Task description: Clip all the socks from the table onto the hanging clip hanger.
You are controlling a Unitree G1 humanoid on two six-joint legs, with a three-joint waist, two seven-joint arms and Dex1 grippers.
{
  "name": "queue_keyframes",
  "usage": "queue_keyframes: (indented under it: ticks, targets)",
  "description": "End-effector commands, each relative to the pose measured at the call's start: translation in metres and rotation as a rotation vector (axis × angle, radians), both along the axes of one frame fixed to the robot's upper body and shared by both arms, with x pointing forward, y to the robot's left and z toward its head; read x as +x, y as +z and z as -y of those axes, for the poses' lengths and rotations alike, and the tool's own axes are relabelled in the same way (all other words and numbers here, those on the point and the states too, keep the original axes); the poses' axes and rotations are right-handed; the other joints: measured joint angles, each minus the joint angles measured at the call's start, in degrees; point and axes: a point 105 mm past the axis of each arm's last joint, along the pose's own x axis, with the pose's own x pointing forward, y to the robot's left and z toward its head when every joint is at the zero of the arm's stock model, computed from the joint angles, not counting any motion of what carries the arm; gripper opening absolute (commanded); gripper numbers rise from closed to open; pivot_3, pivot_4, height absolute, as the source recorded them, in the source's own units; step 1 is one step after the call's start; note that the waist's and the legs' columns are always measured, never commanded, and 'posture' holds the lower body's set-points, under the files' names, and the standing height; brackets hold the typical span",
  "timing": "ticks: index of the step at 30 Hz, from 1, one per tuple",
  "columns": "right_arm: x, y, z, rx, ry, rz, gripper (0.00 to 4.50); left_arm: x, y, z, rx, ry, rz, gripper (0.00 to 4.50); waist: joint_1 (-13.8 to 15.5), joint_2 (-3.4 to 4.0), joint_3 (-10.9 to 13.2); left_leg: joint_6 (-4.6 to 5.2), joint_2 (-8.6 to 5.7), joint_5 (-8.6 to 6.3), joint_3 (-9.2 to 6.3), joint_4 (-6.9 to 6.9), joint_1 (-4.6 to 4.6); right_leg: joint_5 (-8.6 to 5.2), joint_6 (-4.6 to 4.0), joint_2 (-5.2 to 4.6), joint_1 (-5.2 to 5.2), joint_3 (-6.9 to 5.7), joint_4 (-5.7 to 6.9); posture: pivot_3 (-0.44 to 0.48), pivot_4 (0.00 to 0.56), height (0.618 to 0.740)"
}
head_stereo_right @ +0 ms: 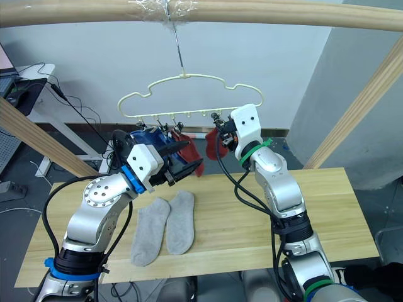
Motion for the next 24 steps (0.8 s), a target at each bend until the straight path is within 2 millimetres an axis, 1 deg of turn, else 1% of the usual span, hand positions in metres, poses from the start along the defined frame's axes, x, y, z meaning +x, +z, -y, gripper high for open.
queue_keyframes:
  ticks: [1, 3, 4, 14, 16, 17, 19, 24]
  targets:
    - [-0.0021, 0.0184, 0.0005, 0.030, 0.005, 0.065, 1.14, -0.0061, 0.0052, 0.0052, 0.001, -0.029, 0.037, 3.08, 0.00, 0.00, 0.00, 0.00, 0.00, 0.00, 0.00, 0.00, 0.00, 0.00, 0.00, 0.00, 0.00, 0.00, 0.00, -0.110, 0.235, 0.740]
    - [-0.0017, 0.0186, 0.0010, 0.031, 0.003, 0.066, 0.45, -0.0062, 0.0042, 0.0047, 0.003, -0.027, 0.035, 3.08, 0.00, 0.00, 0.00, 0.00, 0.00, 0.00, 0.00, 0.00, 0.00, 0.00, 0.00, 0.00, 0.00, 0.00, 0.00, -0.110, 0.235, 0.740]
    - [-0.0014, 0.0188, 0.0013, 0.032, 0.001, 0.066, 0.23, -0.0063, 0.0036, 0.0045, 0.005, -0.027, 0.034, 3.08, 0.00, 0.00, 0.00, 0.00, 0.00, 0.00, 0.00, 0.00, 0.00, 0.00, 0.00, 0.00, 0.00, 0.00, 0.00, -0.110, 0.235, 0.740]
    - [-0.0007, 0.0187, 0.0026, 0.042, -0.001, 0.060, 0.22, -0.0090, -0.0010, 0.0038, 0.012, -0.026, 0.023, 3.08, -0.01, 0.00, 0.00, 0.00, 0.00, 0.00, 0.00, 0.00, 0.00, 0.00, 0.00, 0.00, 0.00, 0.00, 0.01, -0.108, 0.233, 0.740]
    - [-0.0006, 0.0175, 0.0035, 0.040, -0.003, 0.054, 0.95, -0.0089, -0.0010, 0.0039, 0.011, -0.025, 0.023, 3.08, 0.00, 0.00, 0.00, 0.00, 0.00, 0.00, 0.00, 0.00, 0.00, 0.00, 0.00, 0.00, 0.00, 0.00, 0.01, -0.108, 0.233, 0.740]
    - [-0.0006, 0.0167, 0.0033, 0.033, -0.003, 0.053, 1.17, -0.0088, -0.0008, 0.0040, 0.011, -0.024, 0.023, 3.08, 0.00, 0.00, 0.00, 0.00, 0.00, 0.00, 0.00, 0.00, 0.00, 0.00, 0.00, 0.00, 0.00, 0.00, 0.01, -0.107, 0.233, 0.740]
    - [-0.0008, 0.0156, 0.0022, 0.023, -0.001, 0.051, 1.86, -0.0089, -0.0005, 0.0043, 0.009, -0.025, 0.023, 3.08, 0.00, 0.00, 0.00, 0.00, 0.00, 0.00, 0.00, 0.00, 0.00, 0.00, 0.00, 0.00, 0.00, 0.00, 0.01, -0.107, 0.233, 0.740]
    - [-0.0012, 0.0154, 0.0002, 0.009, -0.001, 0.058, 1.86, -0.0091, -0.0002, 0.0048, 0.009, -0.026, 0.024, 3.08, 0.00, 0.00, 0.00, 0.00, 0.00, 0.00, 0.00, 0.00, 0.00, 0.00, 0.00, 0.00, 0.00, 0.00, 0.01, -0.109, 0.233, 0.740]
